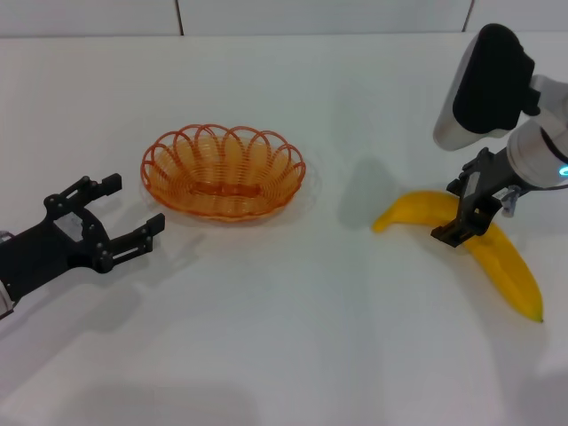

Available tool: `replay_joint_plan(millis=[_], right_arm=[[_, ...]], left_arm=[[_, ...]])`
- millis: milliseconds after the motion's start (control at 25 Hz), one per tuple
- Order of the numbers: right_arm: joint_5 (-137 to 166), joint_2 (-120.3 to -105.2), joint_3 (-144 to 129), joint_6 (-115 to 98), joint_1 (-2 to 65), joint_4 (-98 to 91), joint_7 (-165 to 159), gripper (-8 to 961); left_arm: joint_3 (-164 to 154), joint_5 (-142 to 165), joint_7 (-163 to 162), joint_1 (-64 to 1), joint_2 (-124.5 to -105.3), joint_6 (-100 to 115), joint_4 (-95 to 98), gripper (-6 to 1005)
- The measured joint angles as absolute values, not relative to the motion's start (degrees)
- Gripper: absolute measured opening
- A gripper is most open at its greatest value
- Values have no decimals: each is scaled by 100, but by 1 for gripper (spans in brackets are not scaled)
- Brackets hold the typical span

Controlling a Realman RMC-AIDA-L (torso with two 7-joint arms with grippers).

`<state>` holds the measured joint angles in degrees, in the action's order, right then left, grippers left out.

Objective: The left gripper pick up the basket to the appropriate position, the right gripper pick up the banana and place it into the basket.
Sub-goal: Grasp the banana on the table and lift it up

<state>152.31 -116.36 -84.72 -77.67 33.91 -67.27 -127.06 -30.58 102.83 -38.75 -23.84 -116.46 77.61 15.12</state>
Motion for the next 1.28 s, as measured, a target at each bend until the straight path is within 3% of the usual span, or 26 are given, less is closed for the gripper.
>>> replay_joint_plan(millis=[680,920,1280], right_arm=[[15232,-11636,-8229,-7708,3542,-6543,-12999,578],[15230,-11636,-8225,-7707,3518,-6605,-12999,487],[14771,-11655,-8318,-7678,3301,-7458,-12858,497]], left_arm=[[-3059,10283,-3876,-2394,-11645,7751,1512,880],[-3059,10283,-3876,-2398,-11645,7751,1512,880],[-3026,10271,-3872,-2380,-11650,7752,1512,879]])
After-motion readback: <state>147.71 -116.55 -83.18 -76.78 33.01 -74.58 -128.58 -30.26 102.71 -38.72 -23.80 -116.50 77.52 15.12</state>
